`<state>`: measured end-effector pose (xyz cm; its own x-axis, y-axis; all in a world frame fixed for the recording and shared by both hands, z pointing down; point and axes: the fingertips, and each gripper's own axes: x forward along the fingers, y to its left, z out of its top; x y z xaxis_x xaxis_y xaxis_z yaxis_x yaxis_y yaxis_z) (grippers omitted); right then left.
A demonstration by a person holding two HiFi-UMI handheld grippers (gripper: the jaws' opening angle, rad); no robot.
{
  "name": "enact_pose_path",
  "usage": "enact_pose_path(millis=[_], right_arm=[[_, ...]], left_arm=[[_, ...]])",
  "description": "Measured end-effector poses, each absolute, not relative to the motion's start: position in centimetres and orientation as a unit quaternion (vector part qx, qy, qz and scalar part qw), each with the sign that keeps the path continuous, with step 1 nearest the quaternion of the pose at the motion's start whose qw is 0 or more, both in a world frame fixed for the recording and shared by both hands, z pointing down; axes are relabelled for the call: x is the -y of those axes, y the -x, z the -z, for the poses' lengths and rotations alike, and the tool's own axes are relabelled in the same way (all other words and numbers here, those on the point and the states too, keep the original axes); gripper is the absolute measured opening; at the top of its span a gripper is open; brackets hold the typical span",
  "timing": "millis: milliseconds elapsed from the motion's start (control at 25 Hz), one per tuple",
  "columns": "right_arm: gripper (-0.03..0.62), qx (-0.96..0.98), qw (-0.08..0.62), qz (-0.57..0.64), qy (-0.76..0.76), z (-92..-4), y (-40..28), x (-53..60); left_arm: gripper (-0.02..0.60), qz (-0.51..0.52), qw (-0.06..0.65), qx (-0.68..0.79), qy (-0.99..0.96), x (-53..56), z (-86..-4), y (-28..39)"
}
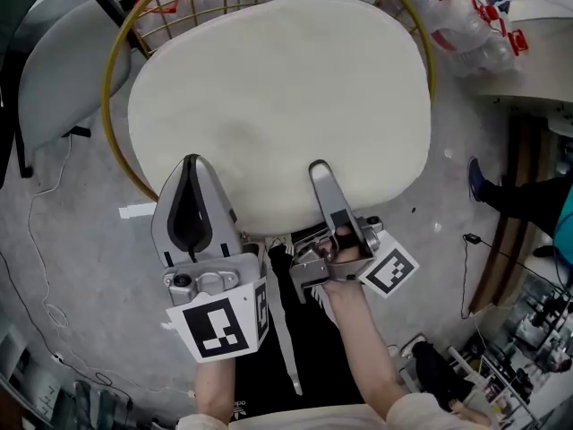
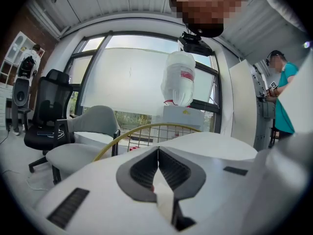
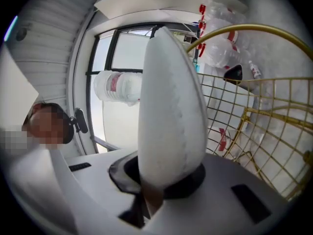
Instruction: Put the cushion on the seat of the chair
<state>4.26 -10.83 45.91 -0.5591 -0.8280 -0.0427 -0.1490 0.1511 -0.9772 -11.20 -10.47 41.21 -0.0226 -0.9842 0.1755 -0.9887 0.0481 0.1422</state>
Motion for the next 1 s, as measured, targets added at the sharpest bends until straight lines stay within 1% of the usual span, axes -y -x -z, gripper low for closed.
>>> enact_pose_path(millis=[240,360,680,1000], right_arm=[[0.054,-0.618,0.365,0.597,0.358,-50.7,-5.1,10.7],[0.054,-0.594,0.378,0.612,0.360,-52.4,-5.4,10.5],[0.054,-0.568,0.382,0.629,0.368,-55.6,-5.4,9.5],[0.054,-0.536,0.354,0.651,0.405,-60.3,-6.6,6.3]], left_arm=[[0.014,-0.021,0.125,0.714,-0.688,9.6,-43.2,10.8],[0.014,-0.024,0.129,0.710,-0.692,9.3,-43.5,10.1],[0.014,-0.048,0.141,0.700,-0.698,8.3,-45.7,9.4],[0.014,-0.066,0.149,0.688,-0.707,7.4,-47.0,8.9]])
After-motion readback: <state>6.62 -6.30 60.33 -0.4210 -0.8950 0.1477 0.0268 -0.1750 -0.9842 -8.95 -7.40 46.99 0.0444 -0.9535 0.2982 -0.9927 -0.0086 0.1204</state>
